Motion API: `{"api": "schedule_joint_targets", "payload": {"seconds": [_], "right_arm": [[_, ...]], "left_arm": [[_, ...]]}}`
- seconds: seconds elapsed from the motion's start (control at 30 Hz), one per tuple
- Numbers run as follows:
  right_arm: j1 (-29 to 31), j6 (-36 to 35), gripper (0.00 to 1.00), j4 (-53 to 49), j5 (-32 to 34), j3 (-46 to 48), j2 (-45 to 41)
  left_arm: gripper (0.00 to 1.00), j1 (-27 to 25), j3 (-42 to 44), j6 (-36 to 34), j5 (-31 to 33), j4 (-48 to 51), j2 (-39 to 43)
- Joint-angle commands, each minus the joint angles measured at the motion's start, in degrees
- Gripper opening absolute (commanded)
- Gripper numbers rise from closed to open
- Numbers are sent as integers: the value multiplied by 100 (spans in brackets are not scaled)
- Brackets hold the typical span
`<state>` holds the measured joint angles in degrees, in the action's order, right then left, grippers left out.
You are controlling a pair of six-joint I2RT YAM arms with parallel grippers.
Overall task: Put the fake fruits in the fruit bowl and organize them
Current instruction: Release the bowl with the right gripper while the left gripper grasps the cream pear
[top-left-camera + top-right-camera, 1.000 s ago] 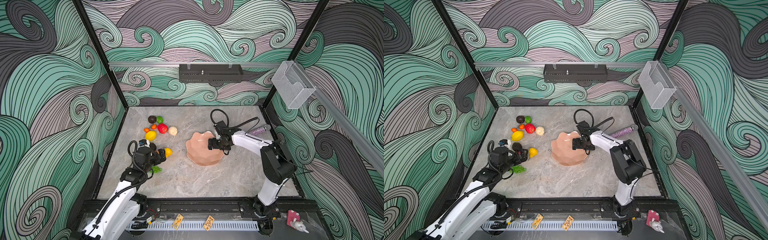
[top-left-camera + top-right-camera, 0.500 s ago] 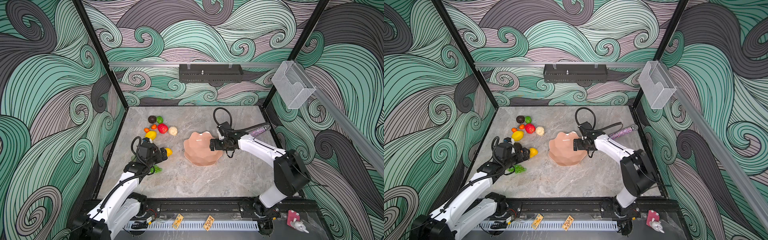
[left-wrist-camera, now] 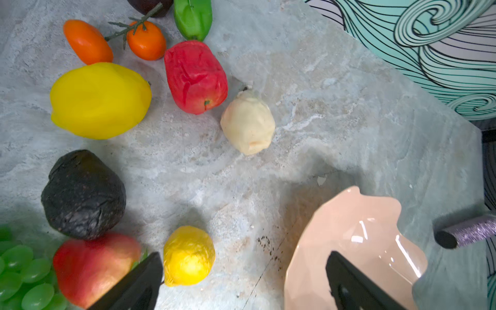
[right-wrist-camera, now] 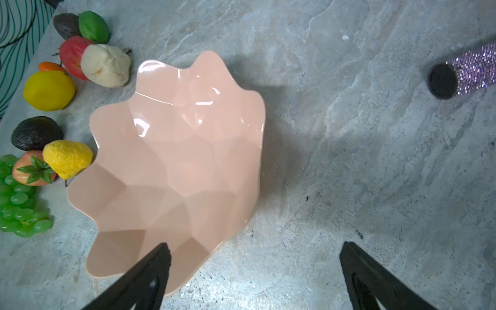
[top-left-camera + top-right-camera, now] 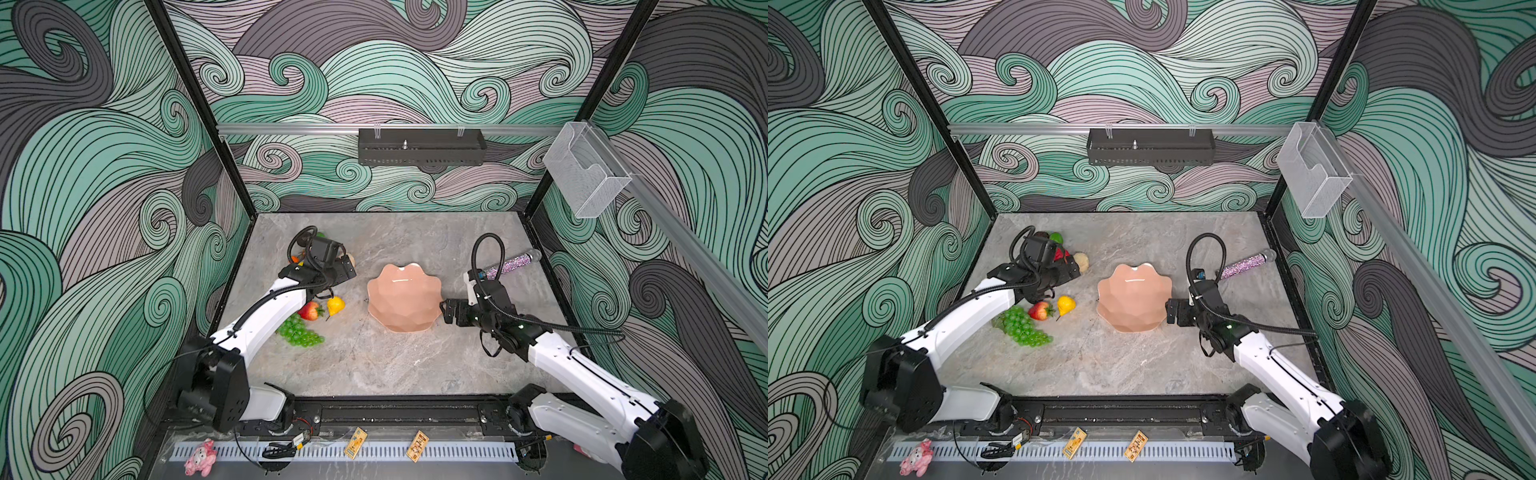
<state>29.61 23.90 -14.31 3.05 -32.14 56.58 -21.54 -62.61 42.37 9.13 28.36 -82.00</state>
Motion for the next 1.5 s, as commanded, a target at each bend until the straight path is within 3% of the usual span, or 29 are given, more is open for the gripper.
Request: {"api": "schedule_joint_targets", "payload": {"seconds": [0.0, 0.4, 0.6, 1.03, 1.47], "right_arm": [[-25, 183, 99, 902, 215, 367, -235], [-26, 447, 99, 1197, 347, 612, -296], [-29, 491, 99, 1342, 229, 683, -223], [-31, 453, 99, 1708, 123, 850, -120], [-16, 585, 99, 1808, 141, 993, -218]], "left_arm": [[97, -25, -725, 187, 565, 729, -721], [97, -78, -2860, 452, 747, 1654, -2901], [96, -117, -3490, 541, 863, 1964, -3655], [86, -152, -4460, 579, 1280, 2555, -4610], [64, -149, -4730, 424, 1135, 2674, -4922]]}}
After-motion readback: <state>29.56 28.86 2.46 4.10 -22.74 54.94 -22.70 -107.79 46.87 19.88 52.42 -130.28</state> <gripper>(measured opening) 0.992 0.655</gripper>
